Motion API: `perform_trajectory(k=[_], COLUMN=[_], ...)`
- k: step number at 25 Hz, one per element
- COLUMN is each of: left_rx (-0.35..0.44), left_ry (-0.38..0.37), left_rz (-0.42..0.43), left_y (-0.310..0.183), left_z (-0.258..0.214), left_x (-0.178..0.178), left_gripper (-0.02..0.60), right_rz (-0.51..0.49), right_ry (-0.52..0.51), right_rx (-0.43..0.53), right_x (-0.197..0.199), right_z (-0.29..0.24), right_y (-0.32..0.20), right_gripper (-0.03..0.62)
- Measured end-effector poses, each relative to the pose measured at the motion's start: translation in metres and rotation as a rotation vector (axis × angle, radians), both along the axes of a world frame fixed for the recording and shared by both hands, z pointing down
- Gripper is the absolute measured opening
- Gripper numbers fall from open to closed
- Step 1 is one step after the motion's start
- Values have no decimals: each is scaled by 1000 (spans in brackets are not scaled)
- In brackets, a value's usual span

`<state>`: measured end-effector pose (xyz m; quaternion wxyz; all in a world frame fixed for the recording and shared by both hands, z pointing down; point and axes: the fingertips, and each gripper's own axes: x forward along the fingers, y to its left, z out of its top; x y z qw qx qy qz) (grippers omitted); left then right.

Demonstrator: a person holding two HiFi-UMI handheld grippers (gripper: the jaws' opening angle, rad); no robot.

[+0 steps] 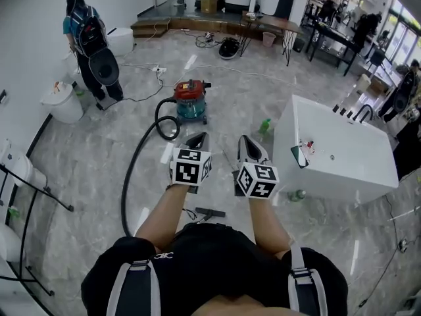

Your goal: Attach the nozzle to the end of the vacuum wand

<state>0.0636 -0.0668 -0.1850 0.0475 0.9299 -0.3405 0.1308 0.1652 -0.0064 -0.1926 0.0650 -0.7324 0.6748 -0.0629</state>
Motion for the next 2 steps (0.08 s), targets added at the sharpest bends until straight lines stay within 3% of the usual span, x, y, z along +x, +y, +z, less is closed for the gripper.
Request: perform_trajectory(k=[2], left_rx=[6], left_ry=[-10], left_rz=[5], left_y=[1], left_z=[-1], left_x=[-1], left_gripper=[9], right_rz=[2], right_ry=[-8], right_rx=[-3], right_x=[-1], right_z=[1], right_y=[1], right_gripper=[14])
